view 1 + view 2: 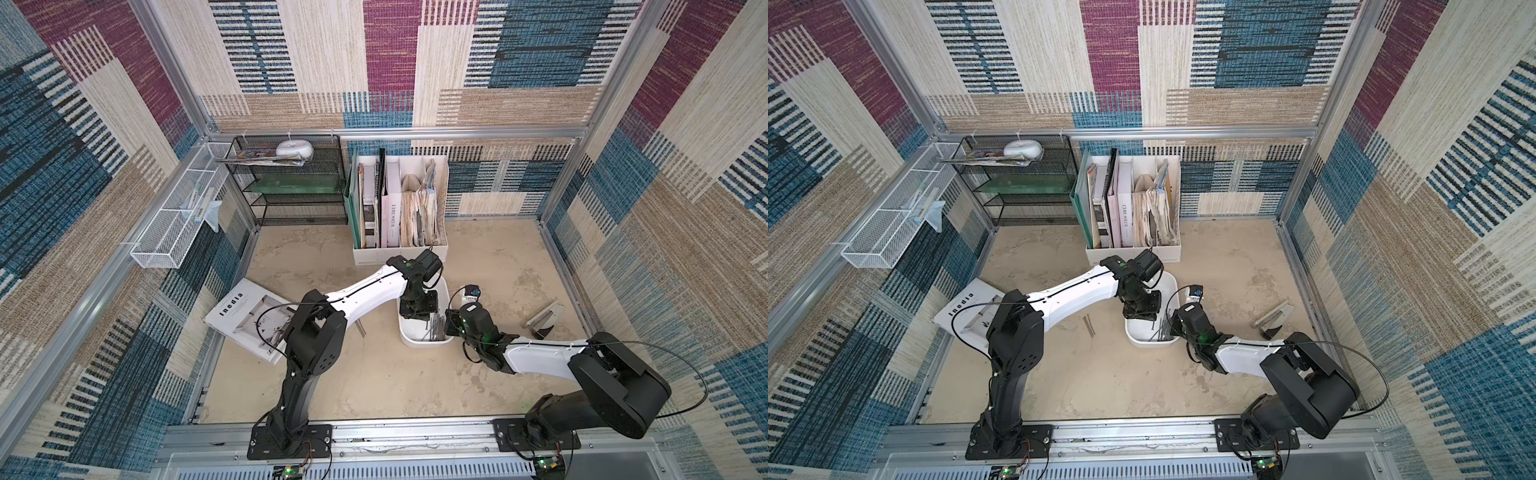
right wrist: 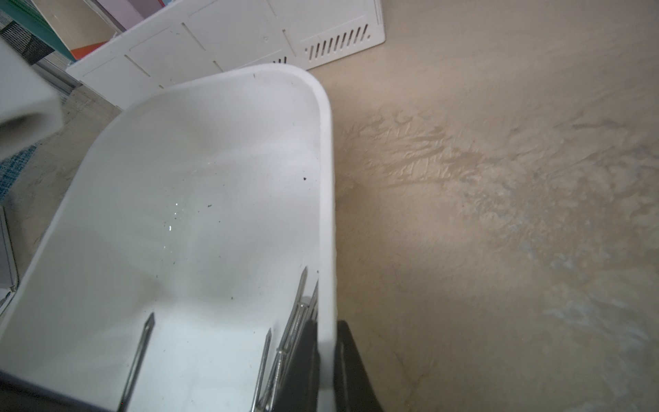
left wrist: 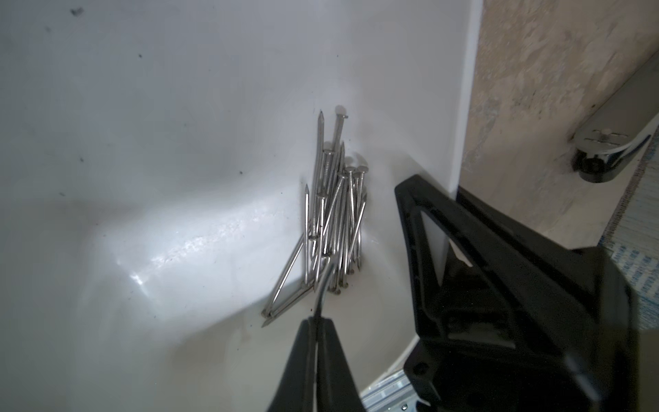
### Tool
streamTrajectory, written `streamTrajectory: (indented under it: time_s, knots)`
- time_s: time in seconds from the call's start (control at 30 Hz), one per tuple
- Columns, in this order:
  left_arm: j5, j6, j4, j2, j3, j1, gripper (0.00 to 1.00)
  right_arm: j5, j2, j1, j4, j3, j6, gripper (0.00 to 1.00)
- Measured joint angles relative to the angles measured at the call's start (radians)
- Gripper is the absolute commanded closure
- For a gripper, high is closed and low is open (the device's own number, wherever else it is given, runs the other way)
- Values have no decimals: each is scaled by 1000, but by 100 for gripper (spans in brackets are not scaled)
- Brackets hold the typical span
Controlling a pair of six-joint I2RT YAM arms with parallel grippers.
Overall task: Put the nails on the desktop into the storage box
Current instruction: Place the nail in the storage box, then pick up the nail from the center of the board.
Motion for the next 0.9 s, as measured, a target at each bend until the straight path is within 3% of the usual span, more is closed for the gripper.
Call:
streamTrajectory:
  time_s: [0.13, 0.17, 0.2, 0.27, 0.43, 0.57, 0.9]
  knots:
    - [-15, -18, -3, -74, -54, 5, 68, 0, 0, 0, 0, 0, 0, 100]
    - [-27, -18, -5, -20, -71, 11, 66, 0, 0, 0, 0, 0, 0, 100]
    - [-30, -18, -6, -176, -95, 25, 66, 0, 0, 0, 0, 0, 0, 100]
    - [-53, -19, -9, -308, -148, 78, 65, 0, 0, 0, 0, 0, 0, 100]
    - [-105, -15, -23, -486, -338, 243, 66, 0, 10, 0, 11, 0, 0, 100]
    - [-108, -1, -26, -454, -447, 356, 68, -1, 13, 0, 19, 0, 0, 100]
    - [-95, 16, 49, -204, -374, 372, 71, -4, 13, 0, 21, 0, -5, 100]
